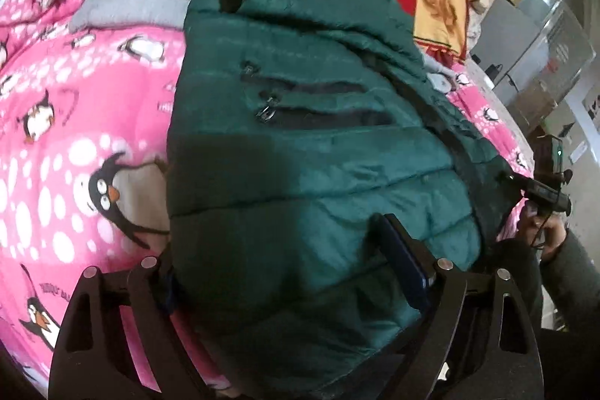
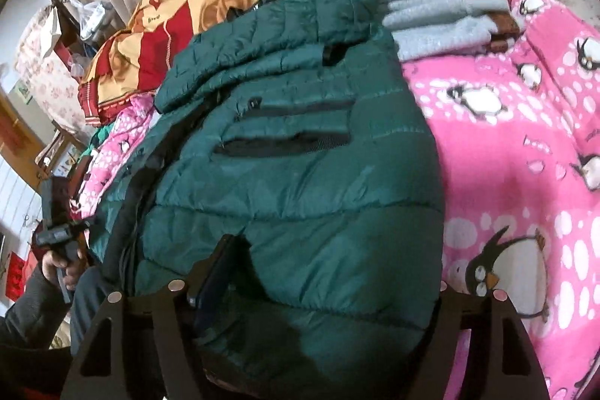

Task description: Fold large clothes

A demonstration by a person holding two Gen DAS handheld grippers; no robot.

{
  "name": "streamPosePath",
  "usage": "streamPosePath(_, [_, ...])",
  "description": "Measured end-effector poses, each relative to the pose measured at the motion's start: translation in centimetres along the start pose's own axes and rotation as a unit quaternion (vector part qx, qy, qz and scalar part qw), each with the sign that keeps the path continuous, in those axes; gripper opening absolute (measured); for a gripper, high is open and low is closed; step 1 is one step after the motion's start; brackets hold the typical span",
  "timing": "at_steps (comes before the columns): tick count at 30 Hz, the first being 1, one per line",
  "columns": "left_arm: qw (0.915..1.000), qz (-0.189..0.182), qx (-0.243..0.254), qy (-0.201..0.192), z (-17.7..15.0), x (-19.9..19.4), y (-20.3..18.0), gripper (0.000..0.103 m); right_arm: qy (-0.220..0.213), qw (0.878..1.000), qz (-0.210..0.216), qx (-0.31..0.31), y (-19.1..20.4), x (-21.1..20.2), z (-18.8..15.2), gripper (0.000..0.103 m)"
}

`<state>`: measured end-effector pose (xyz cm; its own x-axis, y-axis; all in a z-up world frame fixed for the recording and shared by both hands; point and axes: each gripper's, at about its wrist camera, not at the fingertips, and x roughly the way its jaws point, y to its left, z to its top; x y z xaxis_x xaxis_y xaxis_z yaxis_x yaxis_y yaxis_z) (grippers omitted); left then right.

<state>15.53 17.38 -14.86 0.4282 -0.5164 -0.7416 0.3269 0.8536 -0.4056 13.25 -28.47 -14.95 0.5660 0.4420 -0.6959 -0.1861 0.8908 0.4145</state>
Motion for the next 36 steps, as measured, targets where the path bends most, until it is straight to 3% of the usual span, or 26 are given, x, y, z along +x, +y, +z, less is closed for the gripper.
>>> streamPosePath(4, [0.9998,-0.003,-0.004,-0.018,-0.3,-0.6,-0.1,0.086,0.011,1.000,-0.003,0.015,-0.7,0.8,-0.1,0.062])
streamPosePath(6, [0.9994,0.012,-0.025,-0.022,-0.3,-0.7,0.5,0.067,0.008,1.000,-0.003,0.015,-0.7,0.7,0.0,0.061])
streamPosePath(7, [0.9990,0.019,-0.033,-0.023,-0.3,-0.7,0.9,0.051,0.008,1.000,-0.005,0.013,-0.6,0.7,-0.1,0.061])
streamPosePath(8, [0.9984,0.025,-0.044,-0.026,-0.3,-0.7,1.4,0.041,0.008,1.000,-0.007,0.012,-0.6,0.7,-0.1,0.061])
streamPosePath(9, [0.9982,0.026,-0.047,-0.026,-0.3,-0.7,1.6,0.040,0.008,1.000,-0.007,0.012,-0.6,0.7,-0.1,0.061])
streamPosePath(10, [0.9982,0.028,-0.046,-0.025,-0.3,-0.7,1.6,0.040,0.007,1.000,-0.008,0.012,-0.5,0.7,-0.1,0.061])
streamPosePath(15, [0.9981,0.047,-0.036,-0.020,0.0,-0.5,0.8,0.041,-0.035,0.999,-0.005,0.001,0.0,-1.0,0.0,0.039])
streamPosePath(17, [0.9977,0.045,-0.046,-0.021,0.2,-0.4,1.0,0.045,-0.040,0.999,-0.011,-0.005,0.5,-1.3,0.2,0.034])
streamPosePath(23, [0.9962,0.050,-0.066,-0.026,0.4,-0.1,1.0,0.046,-0.005,0.996,-0.071,-0.056,2.4,0.3,0.3,0.034])
streamPosePath(28, [0.9952,0.054,-0.081,-0.016,0.6,0.1,1.2,0.046,-0.007,0.996,-0.076,-0.049,1.9,0.2,0.0,0.034])
streamPosePath(30, [0.9950,0.066,-0.074,-0.012,0.6,0.3,0.8,0.046,-0.007,0.996,-0.079,-0.049,1.9,0.1,-0.1,0.032])
streamPosePath(36, [0.9938,0.100,-0.048,-0.003,0.5,0.7,0.0,0.048,0.007,0.984,-0.147,-0.099,4.1,0.7,-0.1,0.029])
